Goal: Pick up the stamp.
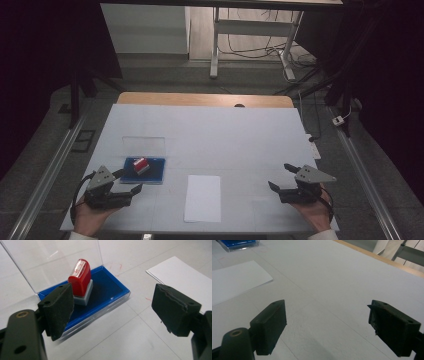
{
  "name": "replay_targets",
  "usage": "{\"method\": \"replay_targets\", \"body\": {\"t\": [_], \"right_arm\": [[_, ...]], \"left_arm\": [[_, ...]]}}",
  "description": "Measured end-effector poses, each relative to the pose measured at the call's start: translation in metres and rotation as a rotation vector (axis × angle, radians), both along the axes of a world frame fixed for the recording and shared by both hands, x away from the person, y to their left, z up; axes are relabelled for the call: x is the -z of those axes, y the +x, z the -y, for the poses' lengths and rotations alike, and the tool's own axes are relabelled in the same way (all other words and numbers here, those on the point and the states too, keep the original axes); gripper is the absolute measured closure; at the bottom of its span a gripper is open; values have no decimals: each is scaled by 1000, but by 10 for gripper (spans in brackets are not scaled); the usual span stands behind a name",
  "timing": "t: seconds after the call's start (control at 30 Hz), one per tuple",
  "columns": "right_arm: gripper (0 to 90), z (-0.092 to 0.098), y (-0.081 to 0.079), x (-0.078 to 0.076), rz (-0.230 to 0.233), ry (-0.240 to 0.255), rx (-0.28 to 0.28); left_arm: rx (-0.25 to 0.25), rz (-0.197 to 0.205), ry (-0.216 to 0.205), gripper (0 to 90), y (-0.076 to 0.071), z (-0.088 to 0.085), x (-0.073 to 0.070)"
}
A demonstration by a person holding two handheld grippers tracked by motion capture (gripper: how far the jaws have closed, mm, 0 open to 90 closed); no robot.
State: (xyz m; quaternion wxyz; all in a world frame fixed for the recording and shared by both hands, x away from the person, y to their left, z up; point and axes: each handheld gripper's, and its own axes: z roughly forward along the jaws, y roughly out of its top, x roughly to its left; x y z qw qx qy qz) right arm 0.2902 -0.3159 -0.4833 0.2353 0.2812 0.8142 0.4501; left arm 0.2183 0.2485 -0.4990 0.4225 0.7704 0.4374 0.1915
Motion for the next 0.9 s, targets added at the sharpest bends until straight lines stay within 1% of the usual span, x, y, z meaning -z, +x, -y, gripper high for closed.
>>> {"method": "replay_targets", "body": {"t": [0.17, 0.5, 0.77, 0.9], "right_arm": [[159, 0, 0, 0, 4, 1, -7], [191, 1, 0, 0, -2, -5, -11], [197, 0, 0, 2, -9, -13, -2], [197, 0, 0, 3, -15, -4, -6]], "left_arm": [[10, -2, 4, 182, 0, 3, 1], [17, 8, 6, 182, 0, 6, -1], [30, 11, 27, 186, 0, 7, -4], [46, 11, 36, 188, 0, 9, -9]]}}
